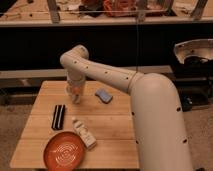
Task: Place the pepper in the ceramic cup
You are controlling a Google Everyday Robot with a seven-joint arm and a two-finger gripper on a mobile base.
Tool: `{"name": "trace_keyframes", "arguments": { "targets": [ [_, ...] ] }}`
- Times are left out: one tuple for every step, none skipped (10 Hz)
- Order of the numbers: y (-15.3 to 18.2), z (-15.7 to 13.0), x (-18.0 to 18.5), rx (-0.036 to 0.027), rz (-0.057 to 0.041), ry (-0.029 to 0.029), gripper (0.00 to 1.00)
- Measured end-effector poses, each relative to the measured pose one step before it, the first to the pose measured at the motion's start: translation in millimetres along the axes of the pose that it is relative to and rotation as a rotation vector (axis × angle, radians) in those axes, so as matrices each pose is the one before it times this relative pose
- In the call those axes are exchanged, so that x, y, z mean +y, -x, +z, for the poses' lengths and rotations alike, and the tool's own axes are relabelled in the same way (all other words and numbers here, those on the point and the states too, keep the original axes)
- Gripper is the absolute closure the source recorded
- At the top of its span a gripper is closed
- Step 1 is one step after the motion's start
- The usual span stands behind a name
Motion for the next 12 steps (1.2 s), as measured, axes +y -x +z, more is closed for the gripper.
{"name": "trace_keyframes", "arguments": {
  "targets": [
    [0.4,-0.39,-0.98,0.00234,0.0011,-0.00389,0.87],
    [-1.06,-0.39,-0.38,0.00179,0.00201,-0.00364,0.79],
    [0.41,0.57,-3.15,0.00023,-0.0033,-0.00361,0.7],
    [0.86,0.75,-4.05,0.00033,-0.00511,-0.00355,0.68],
    [1.03,0.66,-2.49,-0.00109,-0.00145,-0.0042,0.68],
    [-0.08,-0.27,-1.02,0.0012,0.00173,-0.00334,0.68],
    [-0.1,-0.17,-0.5,-0.00014,0.00043,-0.00373,0.68],
    [0.89,0.67,-2.0,-0.00005,-0.00593,-0.00377,0.63],
    [0.8,0.45,-1.81,-0.00003,-0.00599,-0.00268,0.59],
    [0.8,0.2,-2.67,-0.00053,-0.00429,-0.00439,0.51],
    [0.13,-0.15,-0.99,-0.00001,-0.00243,-0.00279,0.51],
    [0.21,0.07,-0.49,0.00008,-0.00129,-0.0022,0.53]
  ]
}}
